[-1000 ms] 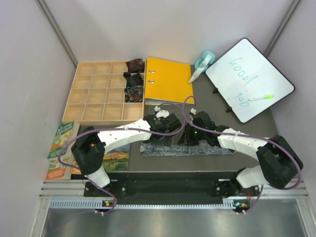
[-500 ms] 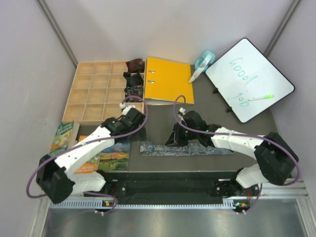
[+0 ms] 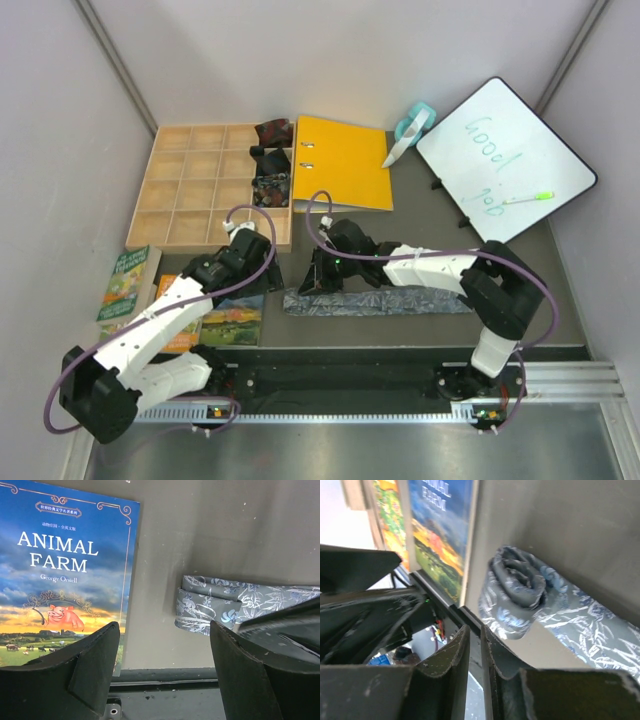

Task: Roll the ties
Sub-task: Roll the tie at the center of the board.

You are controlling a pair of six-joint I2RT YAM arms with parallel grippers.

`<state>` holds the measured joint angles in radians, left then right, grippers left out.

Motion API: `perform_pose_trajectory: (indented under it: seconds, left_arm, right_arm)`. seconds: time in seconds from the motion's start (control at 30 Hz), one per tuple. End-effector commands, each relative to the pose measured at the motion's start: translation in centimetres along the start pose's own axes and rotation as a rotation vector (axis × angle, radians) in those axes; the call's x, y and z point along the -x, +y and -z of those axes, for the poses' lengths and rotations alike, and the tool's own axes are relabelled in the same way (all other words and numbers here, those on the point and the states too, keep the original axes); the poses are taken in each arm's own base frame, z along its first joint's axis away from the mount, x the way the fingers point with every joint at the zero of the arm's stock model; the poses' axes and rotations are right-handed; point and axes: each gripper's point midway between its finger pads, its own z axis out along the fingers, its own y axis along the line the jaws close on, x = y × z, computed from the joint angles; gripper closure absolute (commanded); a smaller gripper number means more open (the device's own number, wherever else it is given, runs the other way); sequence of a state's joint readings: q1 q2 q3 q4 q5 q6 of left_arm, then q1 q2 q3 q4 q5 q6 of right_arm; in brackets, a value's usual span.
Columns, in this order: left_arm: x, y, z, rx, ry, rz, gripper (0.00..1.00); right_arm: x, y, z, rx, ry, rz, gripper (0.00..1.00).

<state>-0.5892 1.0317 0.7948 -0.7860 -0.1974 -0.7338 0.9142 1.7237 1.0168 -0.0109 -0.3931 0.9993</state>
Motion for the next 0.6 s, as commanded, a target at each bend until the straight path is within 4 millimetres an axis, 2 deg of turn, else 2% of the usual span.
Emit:
perform_pose_trajectory:
  seconds: [0.0, 0.3, 0.57]
  left_arm:
    - [0.9, -0.8, 0.1, -0.054, -0.044, 0.015, 0.23]
    - [0.4, -1.2, -0.3, -0.084, -0.033, 0.026, 0.24]
    - [0.0, -1.3, -0.5, -0.102, -0.027, 0.032, 0.25]
  right_arm:
    - [0.7, 2.2, -0.6, 0.071, -0.004, 0.022, 0.85]
    - [0.2, 0.3, -2.0, 0.033, 0.012, 0.022, 0.86]
    - [0.1, -2.1, -2.0, -0.024, 0.014, 0.030, 0.87]
